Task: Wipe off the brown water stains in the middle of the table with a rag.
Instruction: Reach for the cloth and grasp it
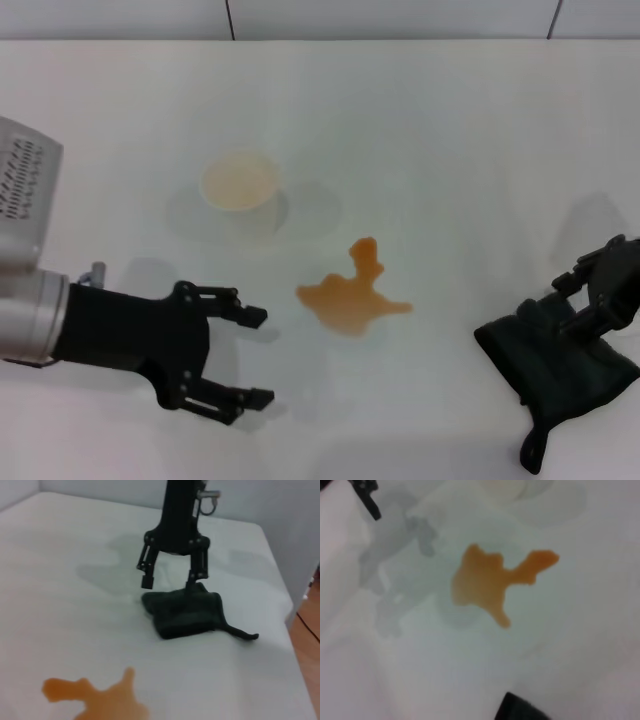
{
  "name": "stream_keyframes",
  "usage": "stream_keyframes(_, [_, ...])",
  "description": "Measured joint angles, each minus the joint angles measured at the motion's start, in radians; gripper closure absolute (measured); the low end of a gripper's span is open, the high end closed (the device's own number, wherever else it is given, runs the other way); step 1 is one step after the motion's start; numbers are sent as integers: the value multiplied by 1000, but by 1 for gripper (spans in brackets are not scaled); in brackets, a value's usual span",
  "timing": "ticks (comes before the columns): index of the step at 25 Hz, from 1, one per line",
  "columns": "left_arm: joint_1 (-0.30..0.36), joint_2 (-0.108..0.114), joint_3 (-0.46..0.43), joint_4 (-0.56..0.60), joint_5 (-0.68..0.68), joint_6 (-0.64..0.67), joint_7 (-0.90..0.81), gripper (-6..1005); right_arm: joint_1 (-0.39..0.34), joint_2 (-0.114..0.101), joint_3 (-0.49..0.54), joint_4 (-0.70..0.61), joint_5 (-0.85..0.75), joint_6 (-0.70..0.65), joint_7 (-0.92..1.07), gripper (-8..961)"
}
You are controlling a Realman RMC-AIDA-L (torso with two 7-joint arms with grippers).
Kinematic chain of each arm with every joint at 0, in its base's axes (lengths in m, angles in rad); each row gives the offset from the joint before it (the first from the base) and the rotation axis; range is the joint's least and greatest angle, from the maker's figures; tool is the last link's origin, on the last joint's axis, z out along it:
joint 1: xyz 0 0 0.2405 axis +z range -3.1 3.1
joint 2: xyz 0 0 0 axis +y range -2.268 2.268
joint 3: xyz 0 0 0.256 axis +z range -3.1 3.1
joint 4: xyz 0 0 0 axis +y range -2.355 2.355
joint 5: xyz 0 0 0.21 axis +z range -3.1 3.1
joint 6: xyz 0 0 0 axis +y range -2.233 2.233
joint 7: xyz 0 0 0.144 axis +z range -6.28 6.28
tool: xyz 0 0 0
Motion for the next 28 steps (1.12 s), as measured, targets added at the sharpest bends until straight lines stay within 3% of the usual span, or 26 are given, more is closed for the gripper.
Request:
stream_keyframes(6, [4, -1, 42, -1, -3, -19, 0, 119, -1, 1, -97, 2, -8, 40, 50, 113])
stream_keyframes(23, [27, -5, 70, 6, -22, -33, 6, 119, 2, 2, -147, 3, -5, 78, 64, 245])
stream_keyframes(28, [26, -5, 79, 6, -28, -35, 2, 120, 3, 3, -162, 4, -8, 84, 66, 450])
